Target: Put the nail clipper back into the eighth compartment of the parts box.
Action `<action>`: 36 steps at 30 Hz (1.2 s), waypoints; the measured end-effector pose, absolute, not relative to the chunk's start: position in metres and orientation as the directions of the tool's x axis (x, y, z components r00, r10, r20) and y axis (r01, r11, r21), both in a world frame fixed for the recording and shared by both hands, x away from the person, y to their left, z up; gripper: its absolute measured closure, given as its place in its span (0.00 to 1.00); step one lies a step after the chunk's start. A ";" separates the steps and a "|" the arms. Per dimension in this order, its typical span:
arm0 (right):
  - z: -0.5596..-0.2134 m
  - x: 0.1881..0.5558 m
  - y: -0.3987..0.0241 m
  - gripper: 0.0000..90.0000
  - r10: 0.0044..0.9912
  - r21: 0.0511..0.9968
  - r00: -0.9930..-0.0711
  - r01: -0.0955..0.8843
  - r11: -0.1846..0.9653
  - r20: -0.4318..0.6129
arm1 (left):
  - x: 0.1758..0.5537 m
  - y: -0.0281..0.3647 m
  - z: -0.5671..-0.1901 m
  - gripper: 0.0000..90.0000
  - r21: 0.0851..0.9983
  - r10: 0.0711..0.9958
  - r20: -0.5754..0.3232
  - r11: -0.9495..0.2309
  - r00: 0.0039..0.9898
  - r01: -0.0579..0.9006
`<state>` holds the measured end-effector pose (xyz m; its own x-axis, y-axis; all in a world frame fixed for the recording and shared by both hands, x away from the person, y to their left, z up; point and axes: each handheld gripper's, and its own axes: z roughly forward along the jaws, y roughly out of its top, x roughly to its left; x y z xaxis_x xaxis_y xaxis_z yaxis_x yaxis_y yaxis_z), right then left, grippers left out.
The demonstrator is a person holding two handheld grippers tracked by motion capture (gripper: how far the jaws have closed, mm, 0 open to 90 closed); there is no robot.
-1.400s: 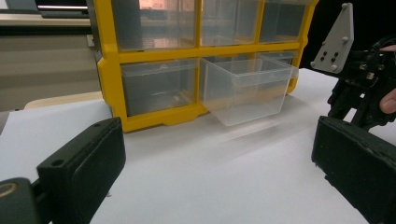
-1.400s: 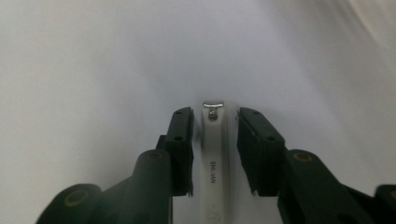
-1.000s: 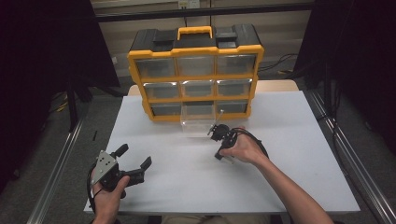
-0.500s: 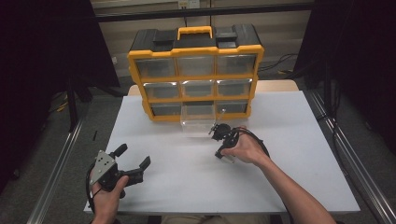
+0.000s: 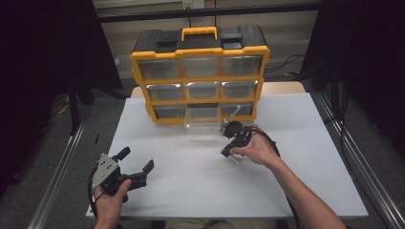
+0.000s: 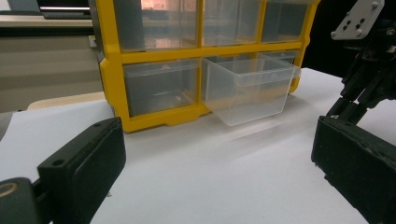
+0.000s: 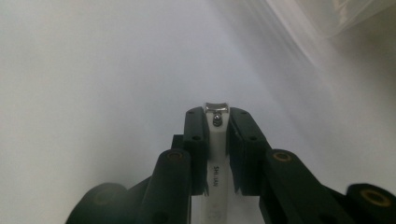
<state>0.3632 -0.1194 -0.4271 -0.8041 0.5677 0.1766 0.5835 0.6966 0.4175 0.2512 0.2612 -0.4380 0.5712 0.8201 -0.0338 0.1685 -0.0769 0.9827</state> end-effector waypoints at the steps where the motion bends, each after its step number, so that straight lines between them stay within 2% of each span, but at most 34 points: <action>1: -0.427 0.363 -0.119 0.87 0.568 0.417 -0.804 0.583 0.697 0.177 | 0.251 0.261 -0.438 0.03 0.983 0.820 -0.034 -0.077 0.571 0.169; 11: -0.420 0.361 -0.124 0.87 0.569 0.478 -0.802 0.578 0.662 0.181 | 0.251 0.261 -0.438 0.03 0.983 0.820 -0.036 -0.074 0.572 0.169; 15: -0.417 0.359 -0.128 0.87 0.562 0.520 -0.806 0.566 0.640 0.186 | 0.251 0.262 -0.438 0.03 0.983 0.827 -0.032 -0.077 0.562 0.169; 16: -0.416 0.358 -0.130 0.87 0.550 0.557 -0.814 0.550 0.623 0.188 | 0.251 0.262 -0.438 0.03 0.982 0.826 -0.033 -0.076 0.563 0.170; 26: -0.417 0.356 -0.140 0.87 0.548 0.609 -0.814 0.536 0.585 0.190 | 0.251 0.261 -0.438 0.03 0.982 0.827 -0.035 -0.074 0.560 0.171; 36: -0.404 0.356 -0.151 0.87 0.530 0.696 -0.824 0.501 0.515 0.201 | 0.251 0.262 -0.438 0.03 0.983 0.828 -0.035 -0.073 0.560 0.171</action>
